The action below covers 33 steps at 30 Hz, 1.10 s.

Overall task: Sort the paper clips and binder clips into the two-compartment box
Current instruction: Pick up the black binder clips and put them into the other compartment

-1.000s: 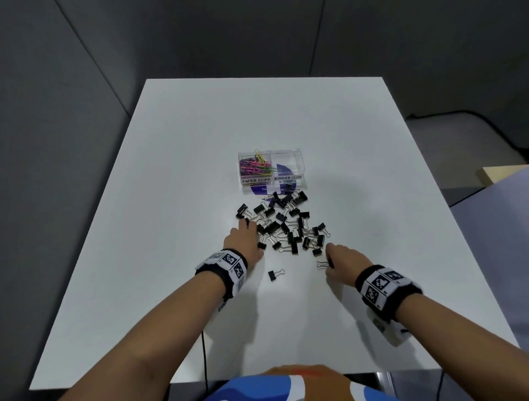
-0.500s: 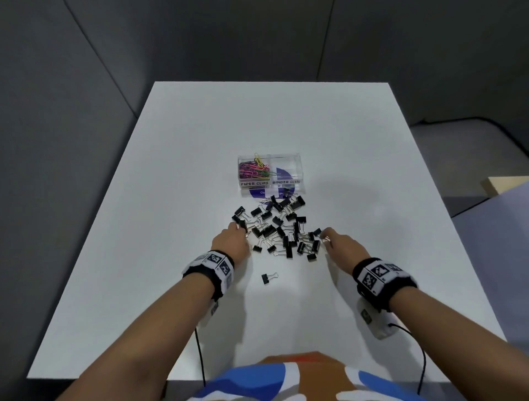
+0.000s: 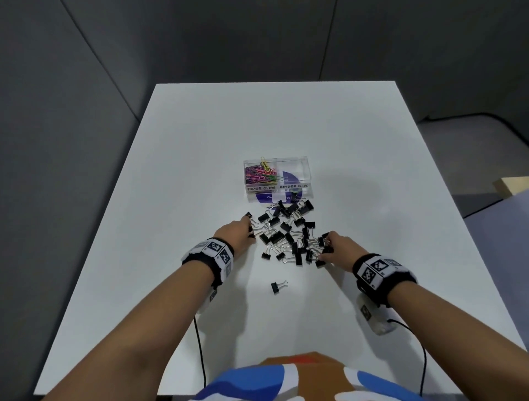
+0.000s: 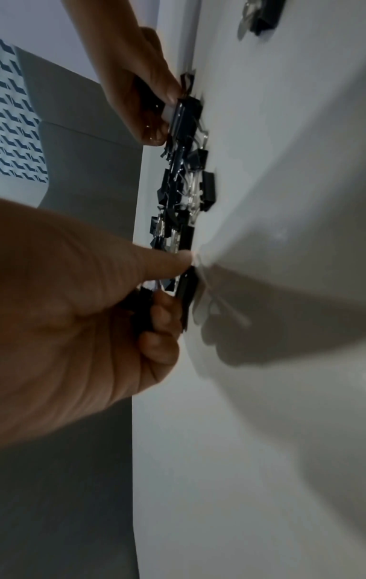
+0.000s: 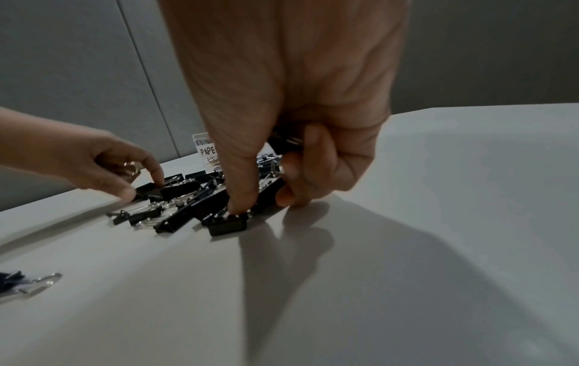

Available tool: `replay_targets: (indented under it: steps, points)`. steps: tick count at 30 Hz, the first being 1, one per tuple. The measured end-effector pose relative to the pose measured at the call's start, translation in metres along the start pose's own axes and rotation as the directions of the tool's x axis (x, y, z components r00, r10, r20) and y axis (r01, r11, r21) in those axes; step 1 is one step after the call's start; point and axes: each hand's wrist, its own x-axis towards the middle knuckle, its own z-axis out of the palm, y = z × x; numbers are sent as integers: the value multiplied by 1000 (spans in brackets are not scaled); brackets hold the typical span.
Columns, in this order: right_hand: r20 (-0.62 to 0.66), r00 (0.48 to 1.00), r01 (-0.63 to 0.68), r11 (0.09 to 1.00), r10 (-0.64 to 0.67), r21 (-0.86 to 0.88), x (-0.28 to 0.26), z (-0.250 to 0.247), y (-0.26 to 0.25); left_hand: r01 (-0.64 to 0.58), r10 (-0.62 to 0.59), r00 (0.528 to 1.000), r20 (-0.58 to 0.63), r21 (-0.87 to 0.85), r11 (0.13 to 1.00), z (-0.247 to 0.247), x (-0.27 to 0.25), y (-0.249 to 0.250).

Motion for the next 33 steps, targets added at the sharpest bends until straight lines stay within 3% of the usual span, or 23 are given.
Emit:
replay_targets:
  steps: [7, 11, 14, 19, 25, 28, 33]
  points:
    - [1, 998, 58, 996, -58, -60, 3, -10, 4, -33, 34, 999, -12, 62, 998, 0, 6, 2]
    - [-23, 991, 131, 990, -132, -44, 8, -42, -3, -87, 80, 993, 82, 75, 993, -18, 7, -5]
    - [-109, 974, 196, 980, -200, -41, 21, -76, -25, -127, 120, 985, 125, 48, 991, -45, 8, -9]
    - [-246, 932, 250, 963, -268, -101, 68, -118, -75, -193, 192, 981, 33, 25, 981, -99, 27, 7]
    - [-215, 937, 227, 947, -277, -228, 115, -115, -104, -252, 255, 967, -21, 96, 963, -135, 73, 43]
    - [-236, 917, 290, 943, -323, -162, 120, -113, -99, -262, 269, 963, -22, 167, 951, -141, 95, 59]
    - [-409, 863, 321, 947, -297, -10, 107, -110, -62, -322, 329, 944, 1, 220, 921, -138, 120, 82]
